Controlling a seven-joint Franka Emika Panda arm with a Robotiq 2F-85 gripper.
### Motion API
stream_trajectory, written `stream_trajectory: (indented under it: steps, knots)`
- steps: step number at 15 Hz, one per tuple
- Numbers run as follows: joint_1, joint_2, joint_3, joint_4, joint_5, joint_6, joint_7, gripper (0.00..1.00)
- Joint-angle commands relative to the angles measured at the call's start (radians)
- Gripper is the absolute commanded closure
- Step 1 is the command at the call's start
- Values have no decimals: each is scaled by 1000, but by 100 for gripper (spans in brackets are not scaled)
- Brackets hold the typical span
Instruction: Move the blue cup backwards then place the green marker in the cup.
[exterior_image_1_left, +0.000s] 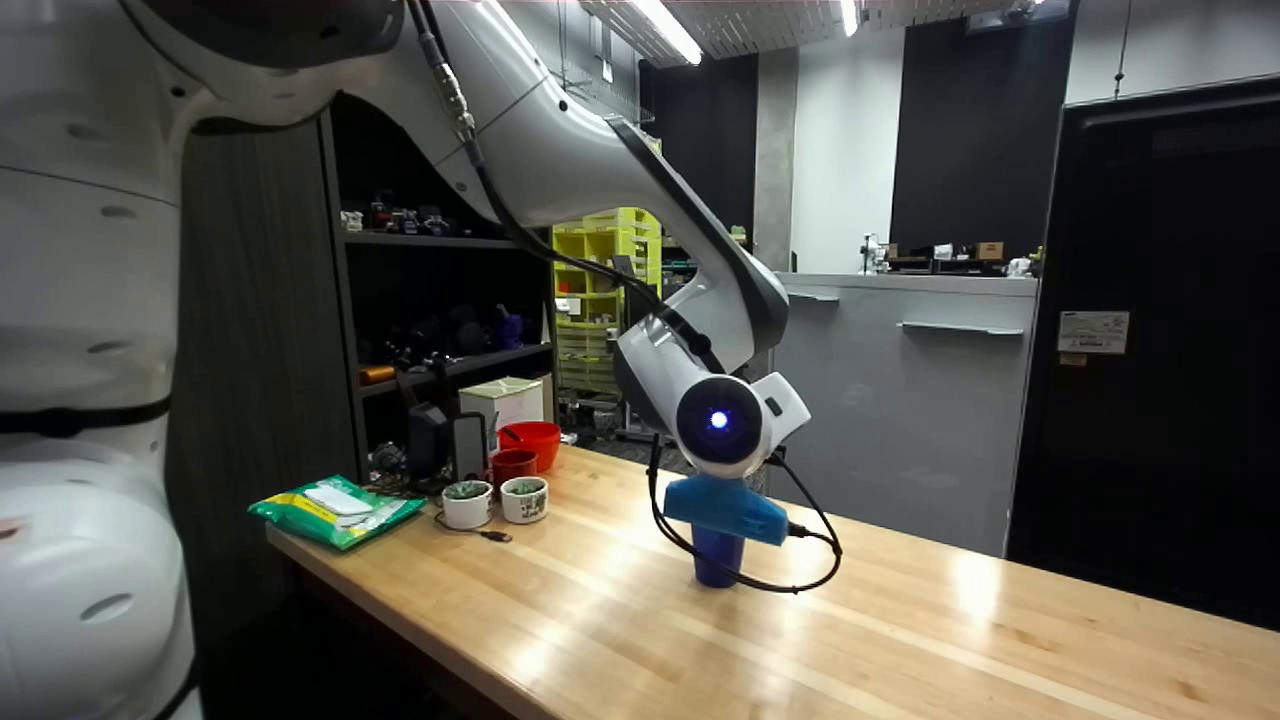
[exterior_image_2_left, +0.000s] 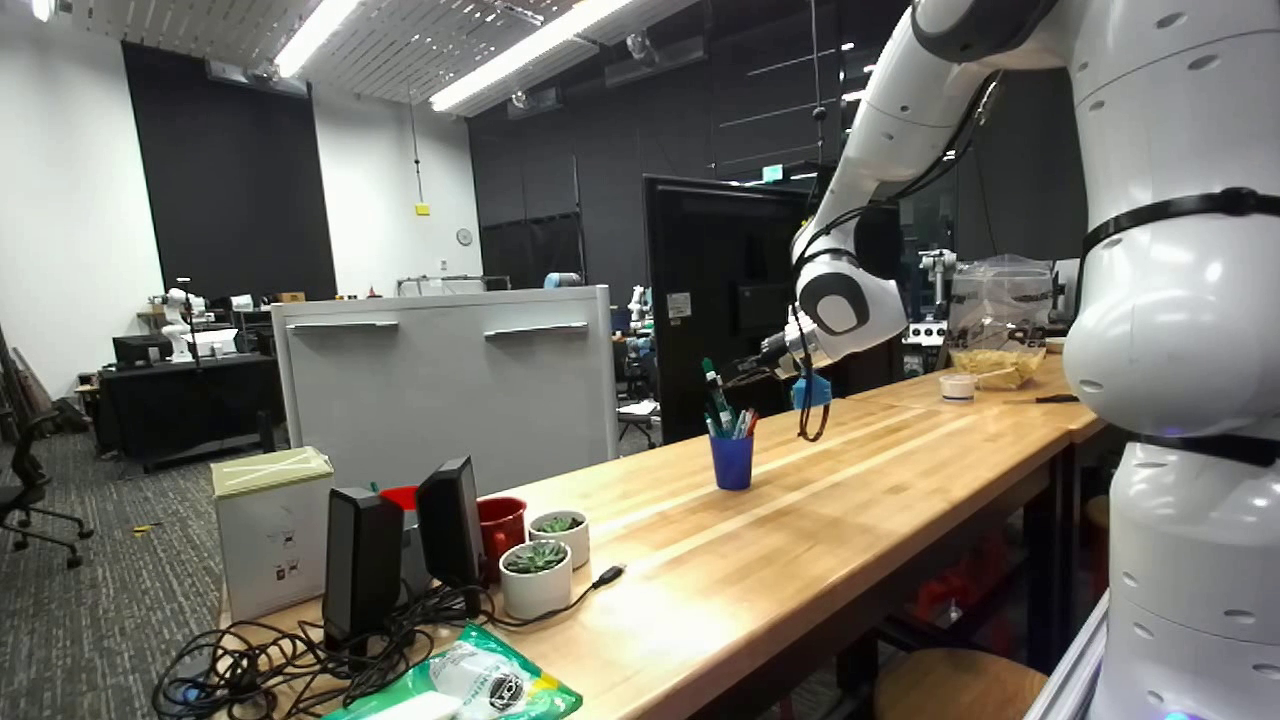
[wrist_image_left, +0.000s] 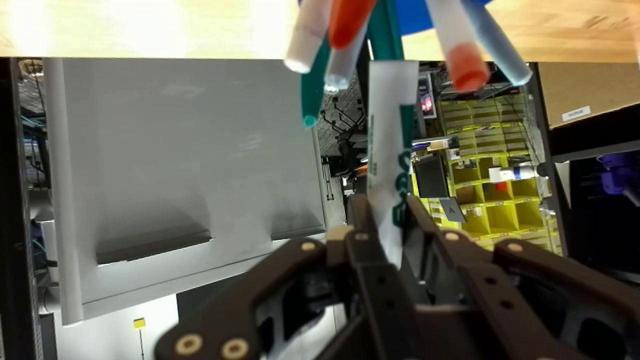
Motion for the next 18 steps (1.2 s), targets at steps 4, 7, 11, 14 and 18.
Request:
stream_trajectory:
  steps: [4, 7, 11, 14, 18]
  knots:
    - [9, 0, -10, 1, -4, 0, 4, 81]
    - [9, 0, -10, 1, -4, 0, 4, 81]
    - [9, 0, -10, 1, -4, 0, 4, 56]
    - [9, 2, -10, -1, -10, -5, 11, 45]
    - [9, 6, -10, 0, -9, -5, 9, 19]
